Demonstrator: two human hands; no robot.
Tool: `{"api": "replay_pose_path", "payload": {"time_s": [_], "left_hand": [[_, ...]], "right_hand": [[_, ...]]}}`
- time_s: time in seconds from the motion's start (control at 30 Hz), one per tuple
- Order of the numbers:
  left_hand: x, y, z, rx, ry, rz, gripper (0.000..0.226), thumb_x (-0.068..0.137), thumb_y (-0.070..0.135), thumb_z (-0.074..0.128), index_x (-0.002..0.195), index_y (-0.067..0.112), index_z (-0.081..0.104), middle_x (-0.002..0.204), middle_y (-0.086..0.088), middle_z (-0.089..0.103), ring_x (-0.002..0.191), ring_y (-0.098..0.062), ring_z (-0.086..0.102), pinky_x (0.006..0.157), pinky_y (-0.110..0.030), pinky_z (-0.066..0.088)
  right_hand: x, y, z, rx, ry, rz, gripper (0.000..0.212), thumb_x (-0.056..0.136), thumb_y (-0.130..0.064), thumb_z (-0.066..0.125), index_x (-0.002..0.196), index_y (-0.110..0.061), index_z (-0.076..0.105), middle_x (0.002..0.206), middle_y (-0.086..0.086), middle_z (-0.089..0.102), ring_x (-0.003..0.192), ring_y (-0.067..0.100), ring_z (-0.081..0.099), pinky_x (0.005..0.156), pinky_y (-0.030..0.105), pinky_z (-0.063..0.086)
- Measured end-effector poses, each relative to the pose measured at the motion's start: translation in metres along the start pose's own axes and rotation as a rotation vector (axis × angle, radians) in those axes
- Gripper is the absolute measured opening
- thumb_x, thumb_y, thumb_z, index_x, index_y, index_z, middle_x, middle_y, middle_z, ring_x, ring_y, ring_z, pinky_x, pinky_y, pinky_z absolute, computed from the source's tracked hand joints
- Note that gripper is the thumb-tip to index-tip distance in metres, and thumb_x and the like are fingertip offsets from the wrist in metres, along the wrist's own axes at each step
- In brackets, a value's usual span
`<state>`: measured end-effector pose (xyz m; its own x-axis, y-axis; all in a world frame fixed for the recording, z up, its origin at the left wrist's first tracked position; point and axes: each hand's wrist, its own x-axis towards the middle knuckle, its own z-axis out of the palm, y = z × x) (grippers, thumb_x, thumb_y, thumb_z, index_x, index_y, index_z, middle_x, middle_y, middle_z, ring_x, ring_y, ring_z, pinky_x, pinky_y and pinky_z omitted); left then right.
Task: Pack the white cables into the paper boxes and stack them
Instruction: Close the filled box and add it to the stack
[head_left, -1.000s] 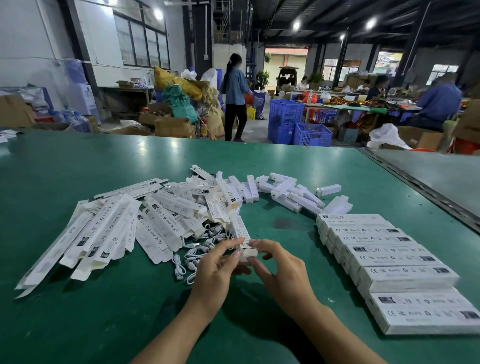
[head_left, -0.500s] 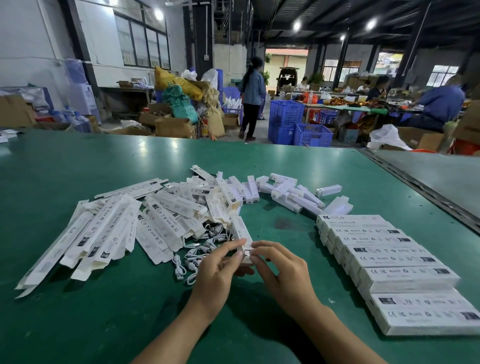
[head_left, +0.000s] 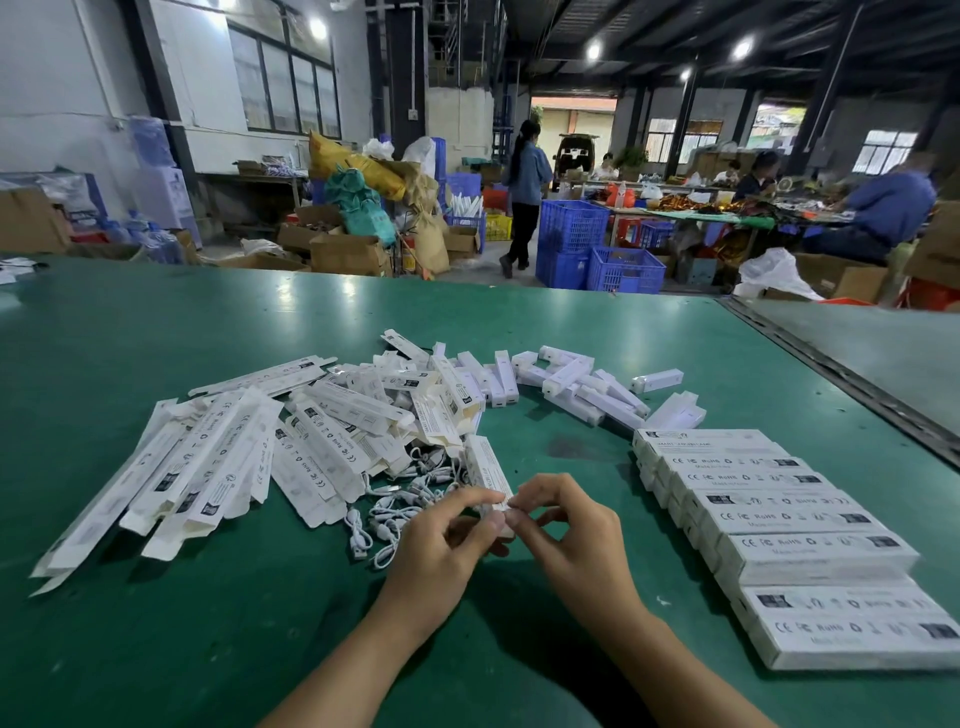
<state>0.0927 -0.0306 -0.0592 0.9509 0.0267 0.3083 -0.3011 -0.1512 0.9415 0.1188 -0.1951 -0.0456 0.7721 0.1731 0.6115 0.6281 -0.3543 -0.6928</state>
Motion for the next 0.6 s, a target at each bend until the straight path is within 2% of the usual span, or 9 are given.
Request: {"api": "replay_pose_path", "payload": {"time_s": [0.1, 0.2, 0.27, 0.33, 0.37, 0.43, 0.5, 0.6], "left_hand": [[0.001, 0.000, 0.000, 0.039, 0.010, 0.005, 0.017, 0.089, 0.032, 0.064, 0.104, 0.034, 0.071, 0.089, 0.007, 0.078, 0.085, -0.011, 0.075, 0.078, -0.023, 0.057], [0.000, 0.001, 0.000, 0.113, 0.020, 0.043, 0.019, 0.090, 0.038, 0.062, 0.107, 0.044, 0.068, 0.091, 0.013, 0.077, 0.087, -0.005, 0.073, 0.076, -0.018, 0.055], [-0.001, 0.003, 0.000, 0.178, 0.035, 0.093, 0.020, 0.092, 0.042, 0.060, 0.110, 0.047, 0.066, 0.095, 0.017, 0.076, 0.091, -0.002, 0.072, 0.079, -0.018, 0.055], [-0.003, 0.005, 0.001, 0.231, 0.029, 0.138, 0.018, 0.095, 0.044, 0.060, 0.110, 0.049, 0.068, 0.101, 0.024, 0.073, 0.096, 0.002, 0.069, 0.085, -0.017, 0.053], [-0.003, 0.007, 0.002, 0.258, 0.019, 0.166, 0.019, 0.096, 0.043, 0.059, 0.111, 0.050, 0.068, 0.104, 0.031, 0.071, 0.099, 0.005, 0.068, 0.086, -0.014, 0.052], [-0.004, 0.010, 0.003, 0.320, 0.007, 0.236, 0.027, 0.094, 0.037, 0.058, 0.119, 0.045, 0.063, 0.104, 0.042, 0.064, 0.102, 0.012, 0.064, 0.087, -0.007, 0.048], [-0.002, 0.010, 0.003, 0.346, -0.003, 0.286, 0.032, 0.093, 0.031, 0.059, 0.124, 0.038, 0.061, 0.111, 0.038, 0.062, 0.105, 0.015, 0.062, 0.088, -0.005, 0.046], [0.000, 0.008, 0.001, 0.361, -0.034, 0.331, 0.040, 0.093, 0.012, 0.067, 0.128, 0.030, 0.060, 0.114, 0.029, 0.064, 0.102, 0.014, 0.063, 0.088, -0.005, 0.046]], "right_hand": [[0.002, -0.001, 0.000, 0.086, -0.007, 0.102, 0.018, 0.080, -0.014, 0.080, 0.087, -0.021, 0.065, 0.082, -0.014, 0.069, 0.081, 0.010, 0.068, 0.074, 0.025, 0.053], [0.000, 0.000, 0.003, 0.147, -0.026, 0.170, 0.016, 0.083, -0.017, 0.077, 0.090, -0.024, 0.065, 0.085, -0.009, 0.069, 0.083, 0.014, 0.068, 0.075, 0.033, 0.056], [-0.002, 0.001, 0.005, 0.228, -0.035, 0.236, 0.016, 0.086, -0.019, 0.074, 0.097, -0.025, 0.064, 0.090, -0.005, 0.068, 0.086, 0.016, 0.068, 0.074, 0.034, 0.056], [-0.001, -0.003, 0.006, 0.421, -0.020, 0.430, 0.021, 0.088, -0.025, 0.072, 0.106, -0.024, 0.062, 0.099, 0.003, 0.066, 0.091, 0.021, 0.067, 0.069, 0.030, 0.056], [0.001, -0.005, 0.005, 0.489, -0.026, 0.533, 0.028, 0.087, -0.033, 0.069, 0.111, -0.022, 0.062, 0.104, 0.008, 0.067, 0.094, 0.022, 0.067, 0.068, 0.026, 0.055], [0.001, -0.010, 0.004, 0.496, -0.103, 0.664, 0.043, 0.083, -0.047, 0.062, 0.116, -0.018, 0.065, 0.108, 0.006, 0.070, 0.096, 0.017, 0.068, 0.069, 0.022, 0.053], [-0.002, -0.014, 0.003, 0.549, -0.190, 0.743, 0.041, 0.091, -0.045, 0.058, 0.112, -0.011, 0.069, 0.103, 0.005, 0.071, 0.092, 0.022, 0.066, 0.071, 0.024, 0.051], [-0.012, -0.019, 0.003, 0.861, -0.209, 0.827, 0.041, 0.092, -0.035, 0.059, 0.110, 0.002, 0.062, 0.090, 0.012, 0.060, 0.075, 0.021, 0.056, 0.063, 0.024, 0.047]]}}
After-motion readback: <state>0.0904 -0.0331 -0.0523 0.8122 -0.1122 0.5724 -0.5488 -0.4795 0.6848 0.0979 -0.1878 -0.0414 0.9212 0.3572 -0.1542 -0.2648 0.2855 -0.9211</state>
